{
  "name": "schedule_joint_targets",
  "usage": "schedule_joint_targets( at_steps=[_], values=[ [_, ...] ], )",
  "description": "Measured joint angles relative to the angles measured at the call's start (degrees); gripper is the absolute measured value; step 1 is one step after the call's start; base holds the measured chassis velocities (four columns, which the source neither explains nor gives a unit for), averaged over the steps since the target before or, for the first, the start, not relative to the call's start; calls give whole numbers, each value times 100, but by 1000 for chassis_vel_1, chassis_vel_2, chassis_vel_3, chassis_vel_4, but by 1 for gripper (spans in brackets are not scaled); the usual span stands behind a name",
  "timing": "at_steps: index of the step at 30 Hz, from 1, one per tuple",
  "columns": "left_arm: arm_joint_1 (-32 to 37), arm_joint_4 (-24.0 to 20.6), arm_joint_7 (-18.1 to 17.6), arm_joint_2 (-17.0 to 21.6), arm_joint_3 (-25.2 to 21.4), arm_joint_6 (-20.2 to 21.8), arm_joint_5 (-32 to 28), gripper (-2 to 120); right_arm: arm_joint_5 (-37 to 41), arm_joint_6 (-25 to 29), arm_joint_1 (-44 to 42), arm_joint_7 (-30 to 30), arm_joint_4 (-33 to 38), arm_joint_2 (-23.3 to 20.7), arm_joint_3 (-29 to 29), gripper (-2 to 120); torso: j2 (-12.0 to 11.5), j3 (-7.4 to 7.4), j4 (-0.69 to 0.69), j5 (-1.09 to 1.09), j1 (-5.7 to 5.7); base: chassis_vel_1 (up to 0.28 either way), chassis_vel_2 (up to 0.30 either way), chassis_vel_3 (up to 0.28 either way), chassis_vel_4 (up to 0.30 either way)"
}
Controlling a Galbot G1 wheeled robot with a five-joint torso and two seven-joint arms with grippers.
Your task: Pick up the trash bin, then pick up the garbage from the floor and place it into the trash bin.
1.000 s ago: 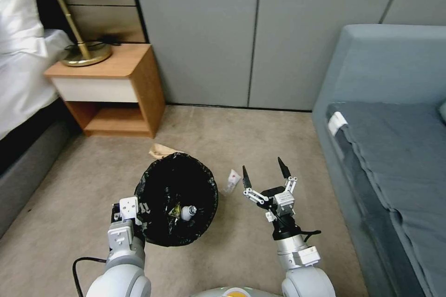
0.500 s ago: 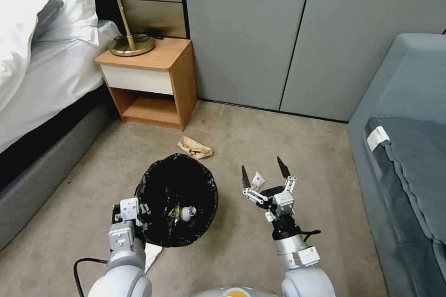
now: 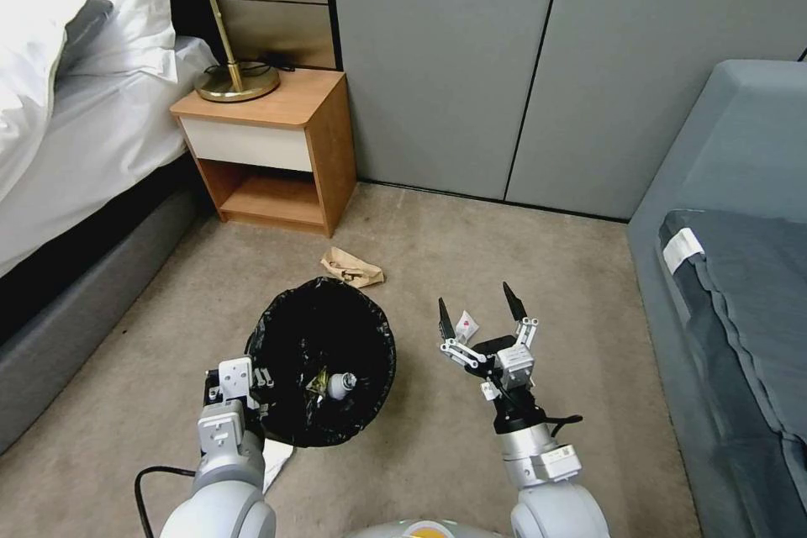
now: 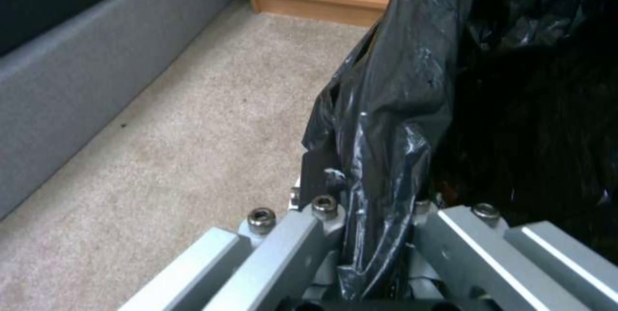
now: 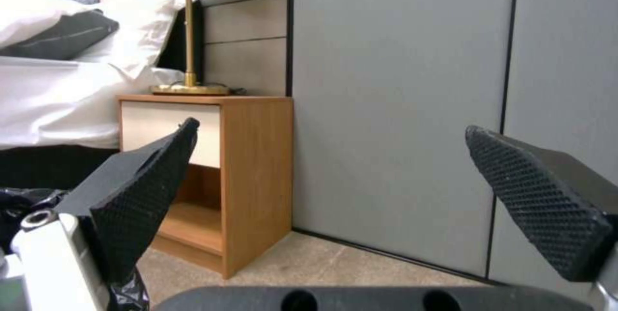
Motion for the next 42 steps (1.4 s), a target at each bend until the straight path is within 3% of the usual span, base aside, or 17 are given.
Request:
schedule_joint_targets(
  at_steps=[42],
  values=[
    [-17, 56, -1, -48, -17, -47, 13, 1, 66, 123, 108, -177, 10, 40, 102, 100, 0, 0, 0, 0, 0, -27, 25, 27, -24]
  ],
)
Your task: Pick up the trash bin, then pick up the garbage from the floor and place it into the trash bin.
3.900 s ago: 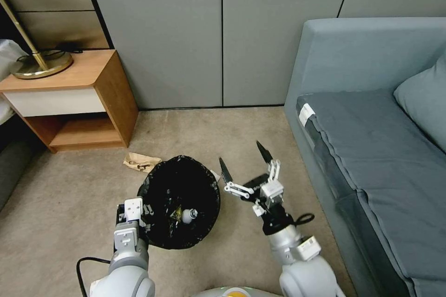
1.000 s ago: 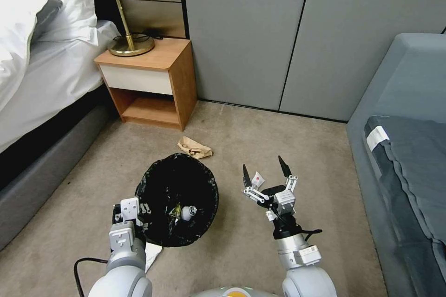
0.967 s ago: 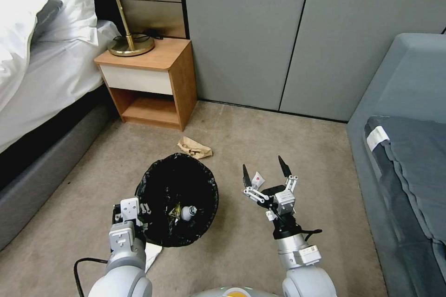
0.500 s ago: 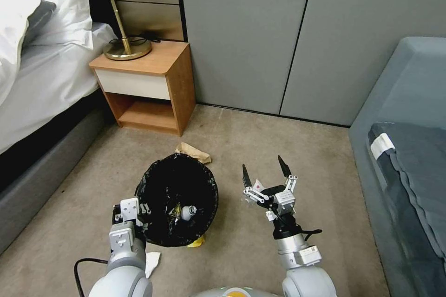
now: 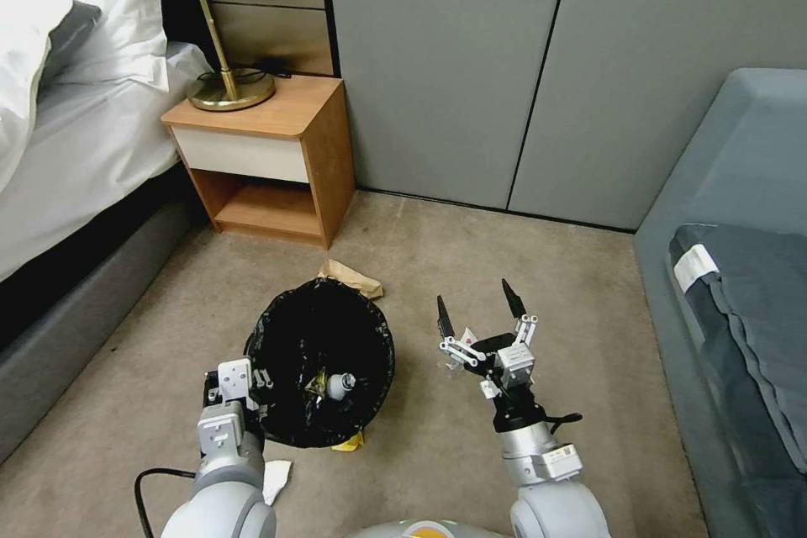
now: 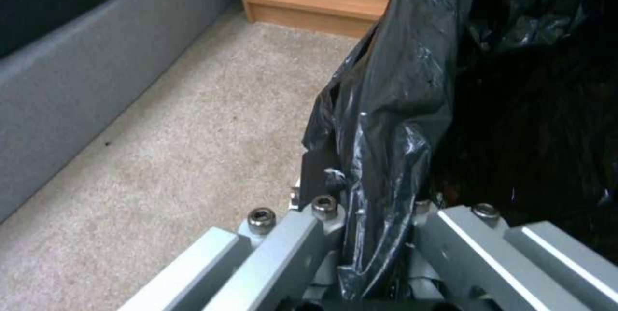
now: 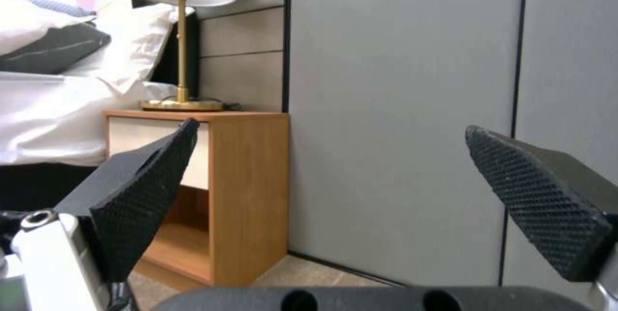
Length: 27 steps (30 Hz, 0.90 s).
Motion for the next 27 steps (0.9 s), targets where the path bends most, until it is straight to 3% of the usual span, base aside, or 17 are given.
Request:
schedule_joint_targets(
  at_steps=[7, 13, 22, 27],
  values=[
    [16, 2, -3, -2, 1, -6, -2, 1, 9, -288, 258, 176, 18, -101, 65, 100, 0, 0, 0, 0, 0, 0, 0, 0, 0],
    [33, -70, -9, -2, 3, -6, 6, 1, 372, -985, 698, 469, 1, -186, 69, 100, 0, 0, 0, 0, 0, 0, 0, 0, 0],
    [67, -150, -16, -7, 4, 41, 83, 1, 1237, -2322, 1449, 1152, -431, -326, -243, 100, 0, 0, 0, 0, 0, 0, 0, 0, 0],
    [75, -155, -21, -15, 5, 61, 114, 1, 1839, -3611, 1858, 1654, -700, -498, -358, 100, 0, 0, 1, -1, 0, 0, 0, 0, 0]
  ],
)
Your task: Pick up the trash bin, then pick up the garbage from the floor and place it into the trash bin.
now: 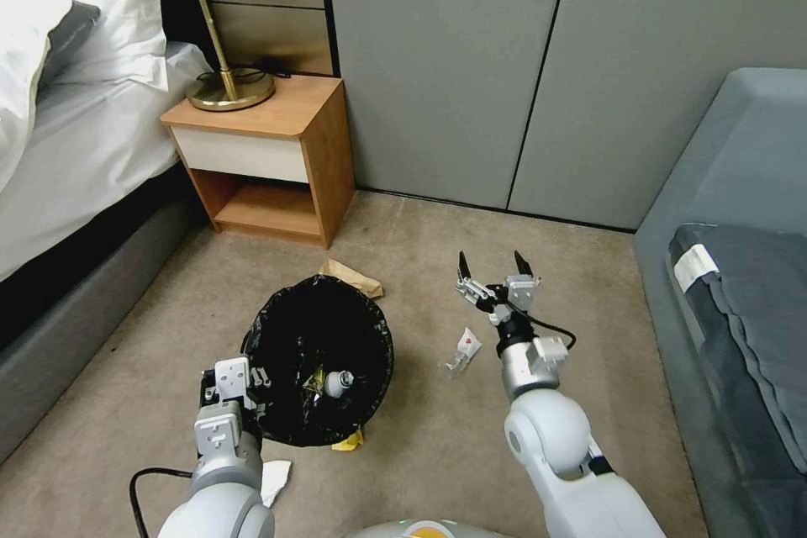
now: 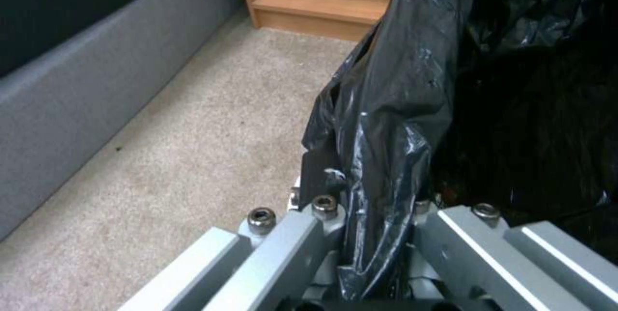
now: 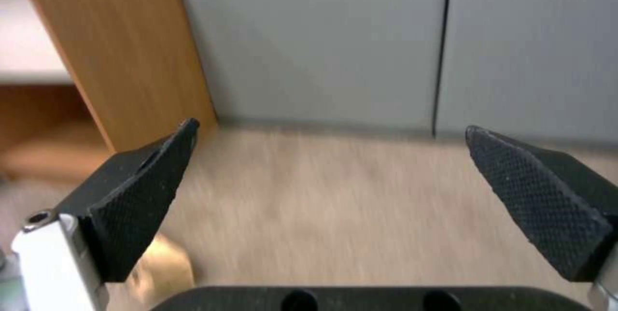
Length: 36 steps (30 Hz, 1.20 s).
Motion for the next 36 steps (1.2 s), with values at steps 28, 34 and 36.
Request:
schedule_joint_targets(
  at_steps=[28, 34, 36],
  values=[
    [5, 35, -4, -30, 27, -1, 39, 1, 1327, -1974, 1009, 371, -2142, -61, -122, 100, 0, 0, -1, 0, 0, 0, 0, 0, 0],
    [9, 35, -3, -37, 28, -8, 39, 1, 1394, -1966, 1098, 49, -2433, -43, -109, 100, 0, 0, 0, 0, 0, 0, 0, 0, 0],
    [9, 35, -3, -40, 30, -8, 39, 1, 1400, -1964, 1106, 5, -2469, -35, -109, 100, 0, 0, -1, 0, 0, 0, 0, 0, 0]
  ],
)
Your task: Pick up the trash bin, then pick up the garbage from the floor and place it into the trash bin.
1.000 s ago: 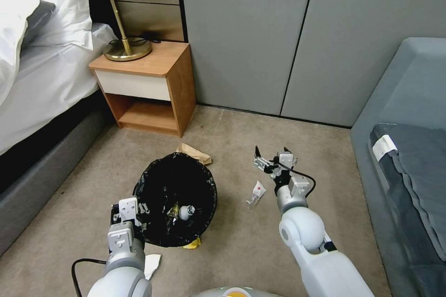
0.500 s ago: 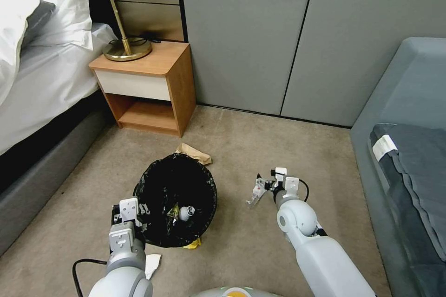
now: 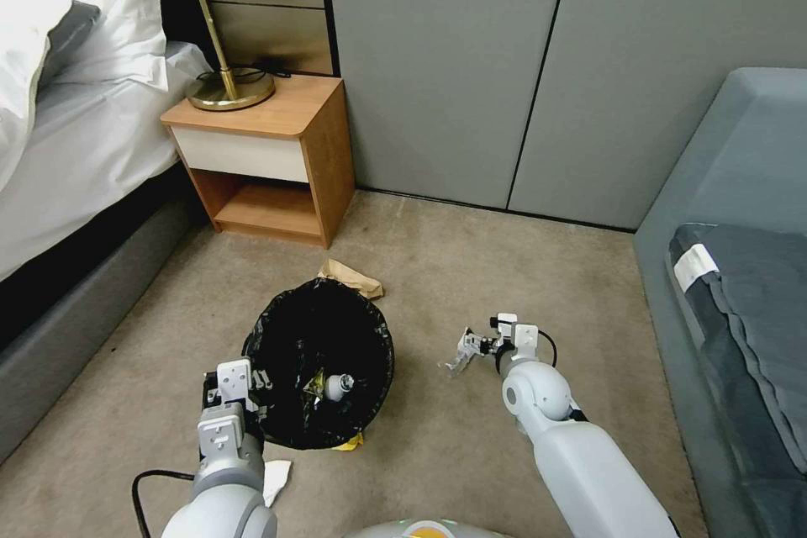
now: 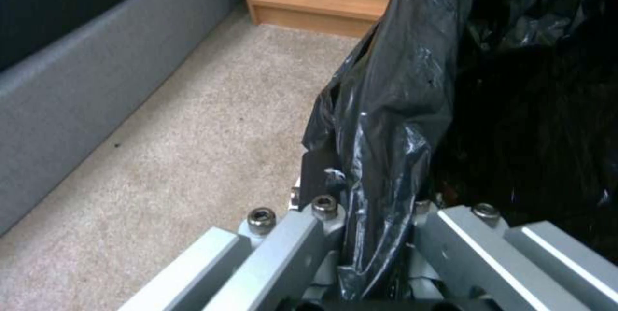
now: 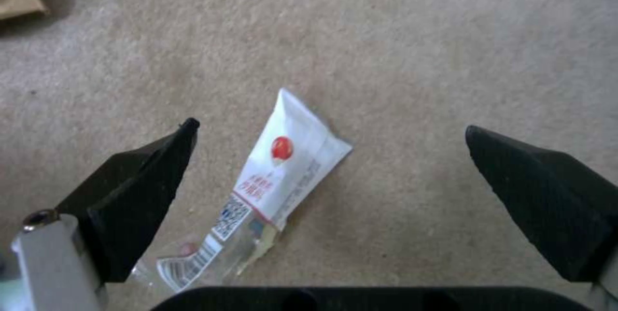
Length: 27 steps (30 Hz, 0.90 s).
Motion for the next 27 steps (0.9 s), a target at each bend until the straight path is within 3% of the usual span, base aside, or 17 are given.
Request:
schedule_joint_targets(
  at_steps=[27],
  values=[
    [53, 6, -1, -22, 46, -27, 62, 1, -294, 419, 310, -402, -1293, 304, -103, 100, 0, 0, 0, 0, 0, 0, 0, 0, 0]
  ],
)
